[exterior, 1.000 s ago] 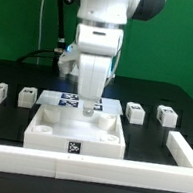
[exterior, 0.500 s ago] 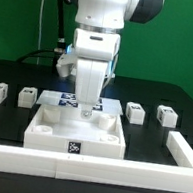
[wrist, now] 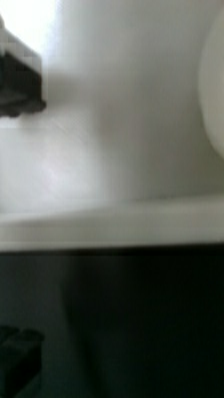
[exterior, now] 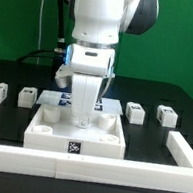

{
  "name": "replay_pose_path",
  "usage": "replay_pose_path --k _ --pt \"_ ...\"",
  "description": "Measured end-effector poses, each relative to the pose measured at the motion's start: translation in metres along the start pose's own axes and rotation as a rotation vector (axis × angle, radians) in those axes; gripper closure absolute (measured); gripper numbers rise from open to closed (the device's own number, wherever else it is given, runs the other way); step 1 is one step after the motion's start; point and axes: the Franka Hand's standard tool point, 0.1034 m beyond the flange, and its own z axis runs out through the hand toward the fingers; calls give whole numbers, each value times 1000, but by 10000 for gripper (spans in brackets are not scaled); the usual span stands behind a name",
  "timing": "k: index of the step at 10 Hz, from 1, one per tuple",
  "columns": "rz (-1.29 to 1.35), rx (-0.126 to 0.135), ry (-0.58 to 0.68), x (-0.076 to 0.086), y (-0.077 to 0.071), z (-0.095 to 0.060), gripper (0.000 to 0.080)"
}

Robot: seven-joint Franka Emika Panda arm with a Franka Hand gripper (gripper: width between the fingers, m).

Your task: Assemble square table

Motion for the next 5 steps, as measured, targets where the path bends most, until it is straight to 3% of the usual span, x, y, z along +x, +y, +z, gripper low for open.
replay_pose_path --k 1,2,3,4,5 --pt "2 1 0 -1 -1 0 322" --pt "2 2 0 -1 -1 1 322" --pt "2 2 0 -1 -1 1 579" --pt "2 2 0 -1 -1 1 579" --pt "1 0 0 -1 0 0 723"
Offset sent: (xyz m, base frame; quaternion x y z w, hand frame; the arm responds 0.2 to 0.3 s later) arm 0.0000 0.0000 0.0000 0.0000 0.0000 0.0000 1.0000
